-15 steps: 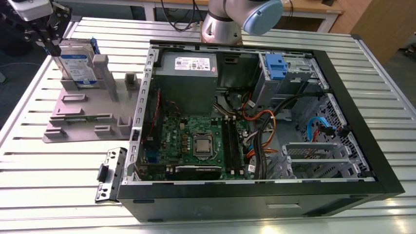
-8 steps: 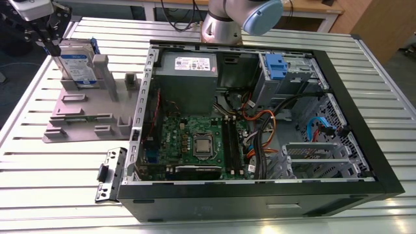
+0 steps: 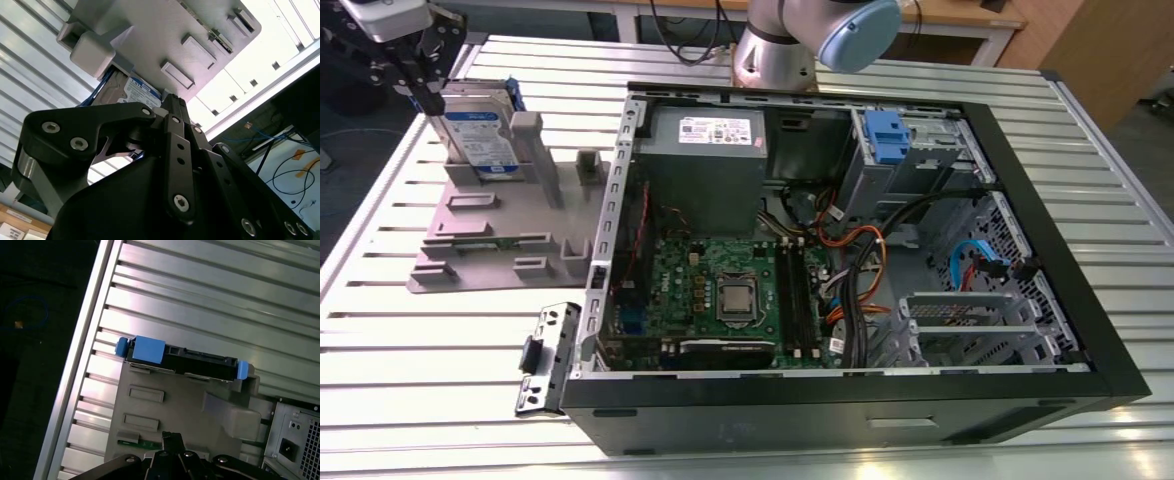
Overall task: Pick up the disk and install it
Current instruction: 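Pick up the disk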
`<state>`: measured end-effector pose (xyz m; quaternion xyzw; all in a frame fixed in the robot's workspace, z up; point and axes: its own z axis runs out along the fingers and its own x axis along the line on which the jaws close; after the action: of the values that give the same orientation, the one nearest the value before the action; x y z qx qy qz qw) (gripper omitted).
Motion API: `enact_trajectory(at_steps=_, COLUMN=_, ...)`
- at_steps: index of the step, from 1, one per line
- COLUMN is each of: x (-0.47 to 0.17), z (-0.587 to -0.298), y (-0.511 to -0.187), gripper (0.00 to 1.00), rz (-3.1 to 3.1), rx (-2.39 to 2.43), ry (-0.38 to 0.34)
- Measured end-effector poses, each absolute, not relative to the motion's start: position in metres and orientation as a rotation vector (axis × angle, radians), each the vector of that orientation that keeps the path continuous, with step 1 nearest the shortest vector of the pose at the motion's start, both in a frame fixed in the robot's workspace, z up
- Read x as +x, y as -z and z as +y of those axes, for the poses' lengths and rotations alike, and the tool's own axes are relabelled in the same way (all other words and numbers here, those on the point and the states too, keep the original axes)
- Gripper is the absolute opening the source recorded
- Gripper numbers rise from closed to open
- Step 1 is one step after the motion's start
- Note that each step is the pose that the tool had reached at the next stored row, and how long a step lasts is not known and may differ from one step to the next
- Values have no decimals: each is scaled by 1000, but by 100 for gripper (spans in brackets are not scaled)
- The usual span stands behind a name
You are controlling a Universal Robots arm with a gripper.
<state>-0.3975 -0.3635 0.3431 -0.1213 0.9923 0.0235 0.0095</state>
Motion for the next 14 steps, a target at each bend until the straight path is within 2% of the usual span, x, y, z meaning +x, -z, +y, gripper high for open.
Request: enact_trajectory(at_steps=14, x=-398, z=-364, y=-343, gripper=10, rz=3094, rx=-422, ry=-74)
